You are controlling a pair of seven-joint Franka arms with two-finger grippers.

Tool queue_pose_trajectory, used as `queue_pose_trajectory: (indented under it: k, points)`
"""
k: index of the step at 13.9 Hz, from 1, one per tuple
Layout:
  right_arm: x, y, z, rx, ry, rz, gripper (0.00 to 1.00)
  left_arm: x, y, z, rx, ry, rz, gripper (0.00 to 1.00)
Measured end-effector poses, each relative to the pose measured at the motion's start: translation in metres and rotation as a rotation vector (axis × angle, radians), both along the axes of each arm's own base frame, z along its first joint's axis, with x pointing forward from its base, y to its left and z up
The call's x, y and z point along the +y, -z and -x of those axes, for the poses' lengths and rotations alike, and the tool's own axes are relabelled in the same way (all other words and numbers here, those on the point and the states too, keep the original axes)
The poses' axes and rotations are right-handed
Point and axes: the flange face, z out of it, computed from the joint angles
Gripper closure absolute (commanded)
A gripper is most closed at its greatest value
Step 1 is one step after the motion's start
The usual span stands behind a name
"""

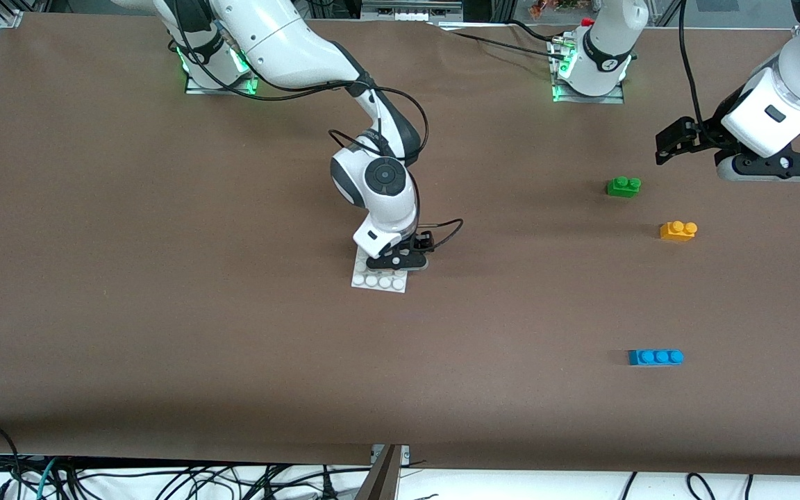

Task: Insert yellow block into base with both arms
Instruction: 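Slide the white base plate with the right gripper toward the table middle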

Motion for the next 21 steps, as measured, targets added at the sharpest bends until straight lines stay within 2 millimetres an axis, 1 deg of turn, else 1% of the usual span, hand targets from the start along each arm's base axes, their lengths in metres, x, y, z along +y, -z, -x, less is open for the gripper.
queue_pose_trajectory:
  k: [4,5,6,8,10,11,12,14,18,21]
  points:
    - [0.000,-0.008,-0.007,-0.013,0.007,-0.013,0.00,0.000,0.000,0.000,0.000,0.000,0.000,0.00]
    - [-0.001,-0.009,-0.009,-0.017,0.010,-0.012,0.00,0.000,0.000,0.000,0.000,0.000,0.000,0.00]
    - [-0.007,-0.011,-0.015,-0.026,0.019,-0.007,0.00,0.000,0.000,0.000,0.000,0.000,0.000,0.00]
    - [-0.030,-0.015,-0.034,-0.030,0.056,0.027,0.00,0.000,0.000,0.000,0.000,0.000,0.000,0.00]
    - [-0.060,-0.012,-0.053,0.004,0.106,0.066,0.00,0.000,0.000,0.000,0.000,0.000,0.000,0.00]
    - [-0.070,-0.011,-0.060,0.021,0.133,0.058,0.00,0.000,0.000,0.000,0.000,0.000,0.000,0.00]
    - [-0.075,-0.011,-0.063,0.039,0.159,0.044,0.00,0.000,0.000,0.000,0.000,0.000,0.000,0.00]
    - [-0.075,-0.010,-0.062,0.057,0.185,0.032,0.00,0.000,0.000,0.000,0.000,0.000,0.000,0.00]
    - [-0.062,-0.005,-0.050,0.071,0.197,0.032,0.00,0.000,0.000,0.000,0.000,0.000,0.000,0.00]
    - [-0.053,0.006,-0.041,0.082,0.183,0.045,0.00,0.000,0.000,0.000,0.000,0.000,0.000,0.00]
